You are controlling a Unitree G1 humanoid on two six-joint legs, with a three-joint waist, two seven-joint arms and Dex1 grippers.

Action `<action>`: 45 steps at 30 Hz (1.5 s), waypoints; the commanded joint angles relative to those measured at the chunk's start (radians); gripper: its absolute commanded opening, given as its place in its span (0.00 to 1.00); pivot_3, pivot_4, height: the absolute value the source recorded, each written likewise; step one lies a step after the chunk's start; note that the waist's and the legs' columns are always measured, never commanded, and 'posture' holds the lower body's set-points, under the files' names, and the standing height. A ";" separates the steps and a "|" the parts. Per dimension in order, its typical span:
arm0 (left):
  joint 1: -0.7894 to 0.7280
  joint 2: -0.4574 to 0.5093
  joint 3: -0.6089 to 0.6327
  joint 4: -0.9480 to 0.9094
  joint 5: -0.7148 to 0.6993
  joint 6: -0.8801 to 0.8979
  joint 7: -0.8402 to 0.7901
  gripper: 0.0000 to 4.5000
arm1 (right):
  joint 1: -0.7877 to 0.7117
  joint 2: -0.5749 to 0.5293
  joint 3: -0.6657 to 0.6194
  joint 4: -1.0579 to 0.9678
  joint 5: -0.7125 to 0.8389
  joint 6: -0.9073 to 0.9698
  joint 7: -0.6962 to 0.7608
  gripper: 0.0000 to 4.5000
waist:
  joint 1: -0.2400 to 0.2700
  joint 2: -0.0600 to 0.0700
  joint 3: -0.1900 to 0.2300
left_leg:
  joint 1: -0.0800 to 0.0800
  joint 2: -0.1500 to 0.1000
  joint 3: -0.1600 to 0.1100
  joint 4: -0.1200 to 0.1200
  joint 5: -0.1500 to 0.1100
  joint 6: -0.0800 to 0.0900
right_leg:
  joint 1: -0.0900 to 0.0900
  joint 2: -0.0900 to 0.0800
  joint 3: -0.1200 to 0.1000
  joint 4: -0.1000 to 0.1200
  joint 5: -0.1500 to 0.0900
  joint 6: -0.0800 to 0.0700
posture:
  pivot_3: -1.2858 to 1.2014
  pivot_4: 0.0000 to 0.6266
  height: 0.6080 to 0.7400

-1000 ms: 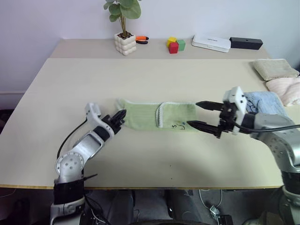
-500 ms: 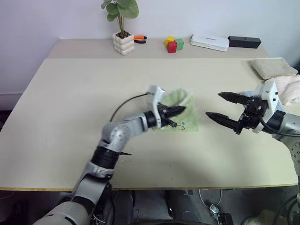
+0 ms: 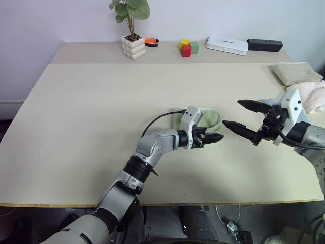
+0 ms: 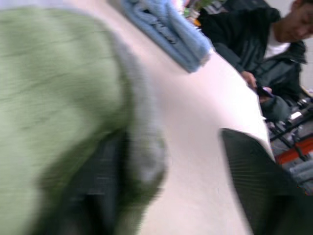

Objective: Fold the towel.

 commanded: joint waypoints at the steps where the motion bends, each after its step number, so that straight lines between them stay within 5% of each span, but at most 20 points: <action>1: 0.005 0.003 0.046 -0.076 -0.034 0.068 -0.025 0.98 | -0.034 0.004 -0.010 0.004 0.011 -0.008 -0.010 1.00 | -0.001 0.000 0.000 | 0.000 0.000 0.000 0.000 0.000 0.000 | 0.000 0.000 0.000 0.000 0.000 0.000 | 0.52 0.24 1.00; 11: 0.033 0.059 0.249 -0.385 -0.248 0.224 -0.044 0.94 | -0.183 0.086 -0.002 0.146 0.004 0.009 -0.130 1.00 | 0.000 0.001 0.000 | 0.001 0.000 0.000 0.000 0.000 0.000 | 0.000 0.000 0.000 0.001 0.000 0.001 | 0.52 0.24 1.00; 13: 0.037 0.071 0.306 -0.399 -0.285 0.251 -0.015 0.83 | -0.184 0.105 0.008 0.142 -0.003 -0.002 -0.148 1.00 | 0.000 0.001 0.000 | 0.001 0.000 0.000 0.000 0.000 0.000 | 0.000 0.000 0.000 0.001 0.000 0.001 | 0.52 0.24 1.00; 16: 0.051 0.060 0.392 -0.355 -0.258 0.188 0.083 0.52 | -0.213 0.163 0.004 0.142 0.017 0.021 -0.221 1.00 | 0.000 0.001 0.000 | 0.001 0.000 0.000 0.000 0.000 0.000 | 0.000 0.000 0.000 0.001 0.001 0.003 | 0.52 0.24 1.00; 19: 0.072 0.057 0.426 -0.335 -0.207 0.109 0.152 0.19 | -0.234 0.245 0.008 0.100 0.058 0.072 -0.320 0.81 | -0.004 0.002 0.000 | 0.001 0.000 0.000 0.000 0.000 0.000 | 0.000 0.000 0.000 0.002 0.002 0.003 | 0.52 0.24 1.00; 21: 0.078 0.050 0.438 -0.331 -0.199 0.081 0.182 0.00 | -0.239 0.302 0.051 0.043 0.021 0.067 -0.397 0.60 | -0.001 0.002 0.000 | 0.001 0.000 -0.001 0.000 0.000 0.000 | 0.000 0.000 0.000 0.002 0.002 0.003 | 0.52 0.24 1.00; 26: 0.077 0.009 0.420 -0.308 -0.153 0.023 0.233 0.00 | -0.274 0.475 0.145 -0.063 -0.066 0.084 -0.644 0.02 | 0.001 0.002 0.000 | 0.000 0.000 -0.001 0.000 0.000 0.000 | -0.001 0.000 0.000 0.002 0.002 0.003 | 0.52 0.24 1.00; 30: 0.087 -0.035 0.384 -0.278 -0.091 -0.039 0.274 0.00 | -0.204 0.601 0.230 -0.127 -0.148 0.117 -0.807 0.01 | 0.003 0.002 0.000 | 0.000 0.000 -0.001 0.000 0.000 -0.001 | -0.001 0.000 0.000 0.001 0.002 0.003 | 0.52 0.24 1.00; 35: 0.102 -0.076 0.328 -0.209 -0.006 -0.098 0.313 0.00 | -0.053 0.611 0.387 -0.127 -0.339 0.088 -0.880 0.01 | 0.001 0.003 -0.001 | -0.001 0.000 -0.001 0.000 0.000 -0.001 | -0.001 0.000 0.000 0.001 0.002 0.003 | 0.52 0.24 1.00; 45: 0.118 -0.042 0.264 -0.049 0.138 -0.157 0.321 0.00 | 0.049 0.613 0.365 0.103 -0.554 -0.080 -0.951 0.01 | -0.004 0.003 -0.001 | 0.000 0.000 -0.001 0.000 0.000 0.000 | -0.001 0.000 0.000 0.002 0.002 0.003 | 0.52 0.24 1.00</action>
